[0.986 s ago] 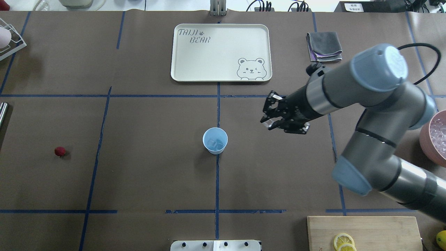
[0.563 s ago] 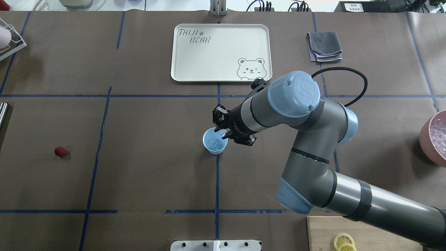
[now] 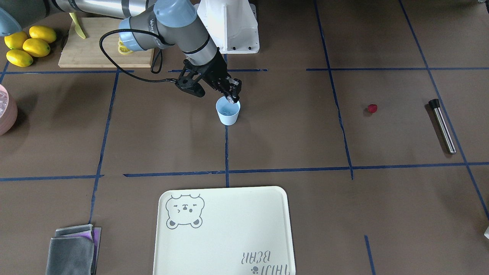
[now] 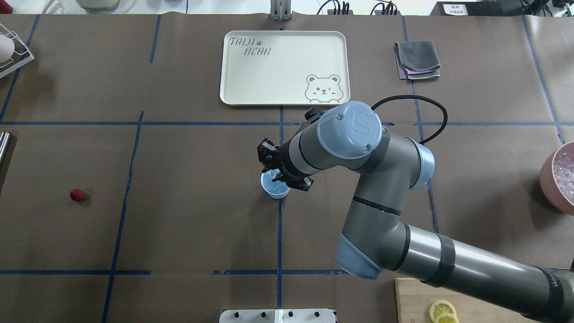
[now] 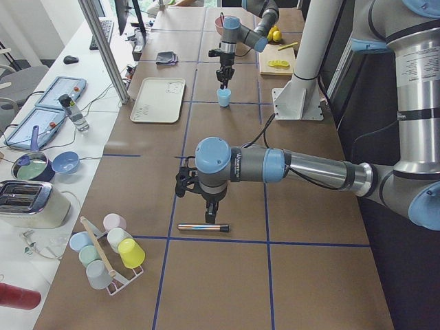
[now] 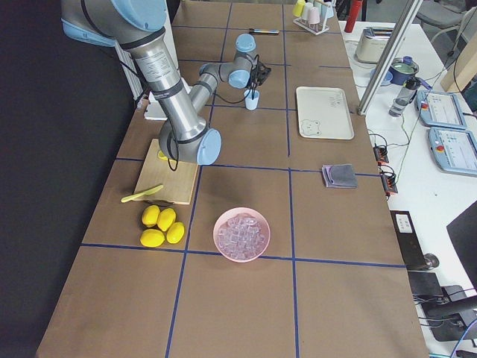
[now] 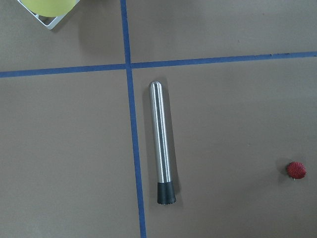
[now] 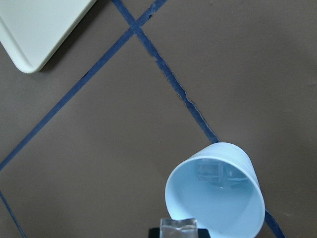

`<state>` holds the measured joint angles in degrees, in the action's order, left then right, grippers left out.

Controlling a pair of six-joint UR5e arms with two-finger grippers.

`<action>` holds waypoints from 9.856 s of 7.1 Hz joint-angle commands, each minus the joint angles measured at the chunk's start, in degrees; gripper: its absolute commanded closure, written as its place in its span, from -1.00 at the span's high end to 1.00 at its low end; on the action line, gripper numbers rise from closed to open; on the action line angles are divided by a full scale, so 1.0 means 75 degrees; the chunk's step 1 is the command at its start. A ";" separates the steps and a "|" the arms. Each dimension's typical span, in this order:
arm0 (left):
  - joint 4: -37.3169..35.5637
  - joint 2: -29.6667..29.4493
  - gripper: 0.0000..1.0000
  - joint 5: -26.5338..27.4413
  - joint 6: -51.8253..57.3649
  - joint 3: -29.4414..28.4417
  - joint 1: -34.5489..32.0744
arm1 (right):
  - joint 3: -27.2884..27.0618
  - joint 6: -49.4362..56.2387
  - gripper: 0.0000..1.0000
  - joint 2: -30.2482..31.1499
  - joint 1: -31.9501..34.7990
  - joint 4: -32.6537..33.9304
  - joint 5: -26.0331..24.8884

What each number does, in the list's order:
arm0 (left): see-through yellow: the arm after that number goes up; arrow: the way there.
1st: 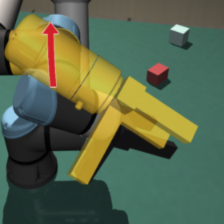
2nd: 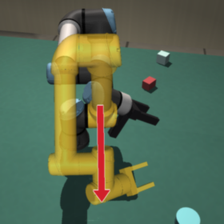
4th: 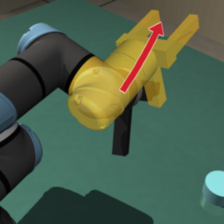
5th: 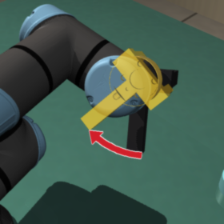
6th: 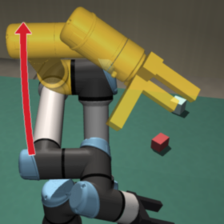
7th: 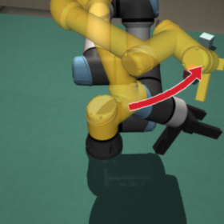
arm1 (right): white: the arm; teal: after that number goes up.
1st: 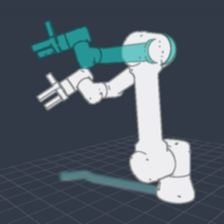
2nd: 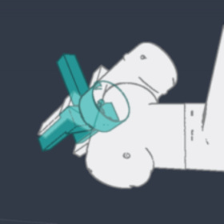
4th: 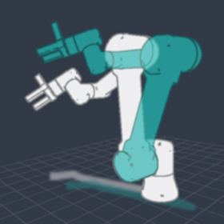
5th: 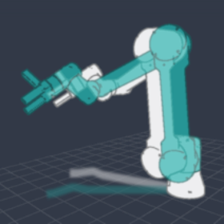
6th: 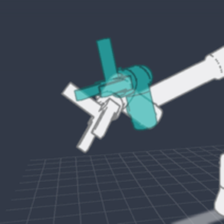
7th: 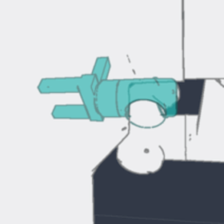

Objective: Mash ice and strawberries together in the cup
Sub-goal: 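Tilt the bowl with the right gripper to pour ice into the cup, then withdraw the bowl with the right gripper while the left gripper reaches toward the strawberry, then lower the left gripper onto the red strawberry and grasp it, then carry the strawberry with the left gripper over the blue cup and lower it, then open the left gripper to drop the strawberry into the blue cup, then withdraw the left gripper from the cup while the right gripper draws back the pink bowl, then grasp the steel muddler lying on the table with the left gripper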

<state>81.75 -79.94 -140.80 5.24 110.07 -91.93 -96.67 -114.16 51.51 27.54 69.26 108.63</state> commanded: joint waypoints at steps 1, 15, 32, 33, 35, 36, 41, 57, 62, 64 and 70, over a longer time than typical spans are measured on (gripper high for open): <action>-0.0001 0.0006 1.00 0.0000 -0.0007 0.0007 0.0000 | 0.0011 -0.0047 0.21 0.0000 0.0008 -0.0012 0.0001; 0.4486 -0.0322 0.99 0.2338 -0.6802 -0.0133 0.5163 | -0.2134 0.5601 0.99 0.4816 0.4145 0.0070 0.2990; 0.5401 -0.0790 -1.00 0.3340 -0.8876 -0.0921 0.6598 | -0.2134 0.5589 0.99 0.4757 0.4191 0.0070 0.2989; 0.5320 -0.1348 -1.00 0.3270 -0.9516 -0.0675 0.6609 | -0.2146 0.5589 0.99 0.4746 0.4215 0.0070 0.2989; 0.5319 -0.3219 -1.00 0.2684 -1.1119 -0.0673 0.6633 | -0.2146 0.5589 0.99 0.4734 0.4250 0.0070 0.2989; 0.5319 -0.4075 -1.00 0.2718 -1.1882 -0.0696 0.6911 | -0.2146 0.5601 0.99 0.4734 0.4262 0.0070 0.2989; 0.5330 -0.5876 -1.00 0.4054 -1.2604 -0.1621 0.8156 | -0.2192 0.5589 0.99 0.4722 0.4285 0.0070 0.2989; 0.5086 -0.3716 0.57 0.1919 -0.9511 -0.0779 0.5494 | -0.1911 0.9175 0.99 0.4804 0.6027 0.2057 0.3258; 0.4167 -0.1752 0.56 0.0598 -0.1897 -0.2216 0.1695 | 0.0520 1.5163 0.99 0.4769 0.8068 0.2742 0.3364; 0.1523 -0.1915 0.55 0.0737 -0.0176 -0.2219 0.0683 | 0.0901 1.5608 0.99 0.4723 0.8129 0.2719 0.3305; 0.0862 -0.1847 0.90 0.1289 -0.0896 -0.3026 0.1149 | 0.0937 1.5526 0.99 0.4746 0.8117 0.2672 0.3317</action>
<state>85.84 -94.72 -131.03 1.18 88.80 -84.58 -89.28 2.43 87.18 88.42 89.45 133.51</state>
